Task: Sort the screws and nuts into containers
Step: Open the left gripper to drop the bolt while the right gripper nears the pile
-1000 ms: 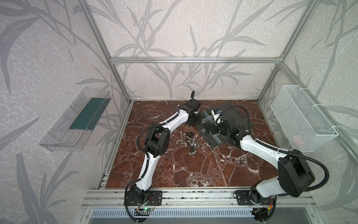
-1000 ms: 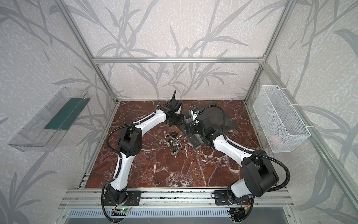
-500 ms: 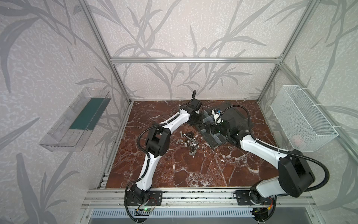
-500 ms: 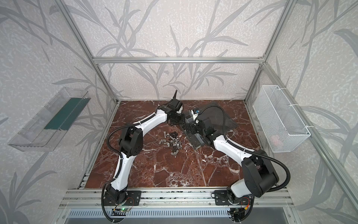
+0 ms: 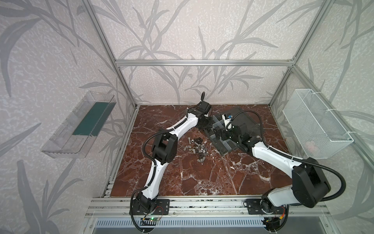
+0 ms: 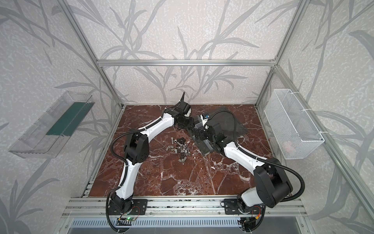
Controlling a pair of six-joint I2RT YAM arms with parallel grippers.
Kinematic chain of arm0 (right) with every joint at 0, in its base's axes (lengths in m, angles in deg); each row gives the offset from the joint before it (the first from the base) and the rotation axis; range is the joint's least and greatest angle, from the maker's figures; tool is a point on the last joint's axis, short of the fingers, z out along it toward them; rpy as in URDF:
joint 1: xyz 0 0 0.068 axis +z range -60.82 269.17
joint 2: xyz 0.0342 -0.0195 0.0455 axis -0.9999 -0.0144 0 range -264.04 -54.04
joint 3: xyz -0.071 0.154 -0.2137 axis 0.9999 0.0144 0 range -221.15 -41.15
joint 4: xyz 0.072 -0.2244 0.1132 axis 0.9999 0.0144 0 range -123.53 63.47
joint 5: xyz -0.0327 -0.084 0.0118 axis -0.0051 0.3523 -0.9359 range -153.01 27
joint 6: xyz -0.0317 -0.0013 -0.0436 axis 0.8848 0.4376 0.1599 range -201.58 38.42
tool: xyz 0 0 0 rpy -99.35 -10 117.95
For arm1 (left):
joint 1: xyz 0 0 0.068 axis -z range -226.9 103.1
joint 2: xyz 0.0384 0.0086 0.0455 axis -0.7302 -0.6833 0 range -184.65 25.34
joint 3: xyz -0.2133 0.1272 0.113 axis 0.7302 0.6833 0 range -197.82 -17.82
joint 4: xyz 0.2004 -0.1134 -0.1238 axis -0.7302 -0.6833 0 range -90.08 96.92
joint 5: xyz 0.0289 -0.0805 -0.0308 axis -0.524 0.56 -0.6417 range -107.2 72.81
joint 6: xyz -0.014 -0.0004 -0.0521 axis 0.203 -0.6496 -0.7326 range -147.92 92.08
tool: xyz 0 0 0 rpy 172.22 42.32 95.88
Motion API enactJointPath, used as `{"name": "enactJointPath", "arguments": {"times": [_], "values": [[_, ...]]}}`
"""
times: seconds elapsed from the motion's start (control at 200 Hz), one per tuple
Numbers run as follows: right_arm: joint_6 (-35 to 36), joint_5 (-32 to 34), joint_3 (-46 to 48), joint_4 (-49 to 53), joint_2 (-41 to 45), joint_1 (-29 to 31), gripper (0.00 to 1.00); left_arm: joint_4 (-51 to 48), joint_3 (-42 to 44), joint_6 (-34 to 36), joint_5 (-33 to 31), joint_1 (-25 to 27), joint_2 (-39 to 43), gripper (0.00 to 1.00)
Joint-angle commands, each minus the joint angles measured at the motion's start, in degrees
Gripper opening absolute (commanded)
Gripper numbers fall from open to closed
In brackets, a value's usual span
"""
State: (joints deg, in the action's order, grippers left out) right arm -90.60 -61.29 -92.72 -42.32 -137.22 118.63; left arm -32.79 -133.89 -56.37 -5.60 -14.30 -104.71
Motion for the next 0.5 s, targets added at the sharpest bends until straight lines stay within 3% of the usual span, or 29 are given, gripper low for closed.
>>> {"name": "enactJointPath", "arguments": {"times": [0.0,0.275,0.495], "values": [[-0.3,0.5,0.5,-1.1,2.3,-0.3,0.99,-3.6,-1.1,2.0,-1.7,-0.3,4.4,0.57],[-0.4,-2.2,-1.0,0.7,1.0,-0.2,0.99,-2.6,10.4,2.8,-5.8,-2.8,17.7,0.73],[1.8,-2.6,-5.6,5.7,-1.4,3.8,0.99,-1.8,25.7,2.7,-6.9,-5.8,30.9,0.83]]}}
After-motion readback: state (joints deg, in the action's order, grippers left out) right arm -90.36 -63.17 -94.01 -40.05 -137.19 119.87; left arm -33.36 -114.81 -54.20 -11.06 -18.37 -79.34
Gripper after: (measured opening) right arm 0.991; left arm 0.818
